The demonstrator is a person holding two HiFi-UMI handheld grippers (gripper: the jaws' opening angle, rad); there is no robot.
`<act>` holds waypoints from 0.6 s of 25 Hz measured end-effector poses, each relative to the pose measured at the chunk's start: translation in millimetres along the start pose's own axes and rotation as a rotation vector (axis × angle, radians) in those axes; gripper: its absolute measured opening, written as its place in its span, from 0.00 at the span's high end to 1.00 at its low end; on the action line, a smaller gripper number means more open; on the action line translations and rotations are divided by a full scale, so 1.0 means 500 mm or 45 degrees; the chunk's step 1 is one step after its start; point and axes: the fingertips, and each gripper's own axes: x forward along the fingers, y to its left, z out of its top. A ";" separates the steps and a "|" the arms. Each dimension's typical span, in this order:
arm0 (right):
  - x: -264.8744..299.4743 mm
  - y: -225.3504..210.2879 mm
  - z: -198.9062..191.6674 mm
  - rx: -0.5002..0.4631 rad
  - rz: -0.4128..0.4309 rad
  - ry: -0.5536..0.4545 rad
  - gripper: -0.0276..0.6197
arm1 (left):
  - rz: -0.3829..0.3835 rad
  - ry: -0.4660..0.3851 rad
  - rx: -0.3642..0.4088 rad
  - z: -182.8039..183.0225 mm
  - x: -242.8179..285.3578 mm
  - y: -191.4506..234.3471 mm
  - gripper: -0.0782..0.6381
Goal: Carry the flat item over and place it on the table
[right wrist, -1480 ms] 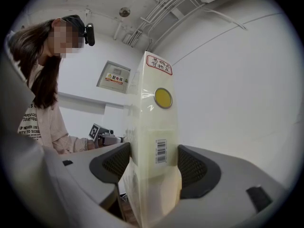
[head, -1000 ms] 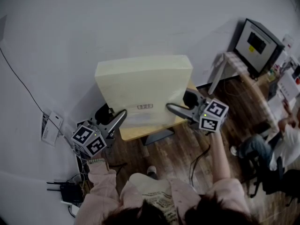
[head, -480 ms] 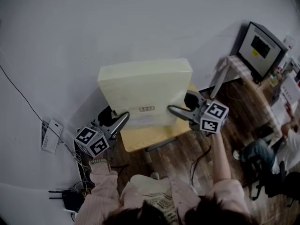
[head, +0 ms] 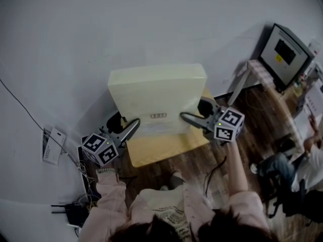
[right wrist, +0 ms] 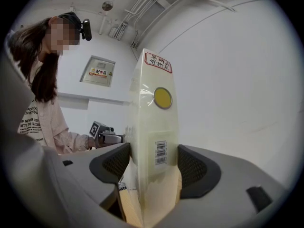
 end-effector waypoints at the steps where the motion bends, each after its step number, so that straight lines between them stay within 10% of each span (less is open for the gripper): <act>1: 0.001 -0.011 -0.002 0.001 0.008 0.002 0.48 | 0.008 -0.001 -0.001 -0.001 0.009 0.003 0.44; 15: 0.033 -0.148 -0.038 -0.026 0.114 0.062 0.48 | 0.124 0.014 -0.023 -0.049 0.112 0.056 0.43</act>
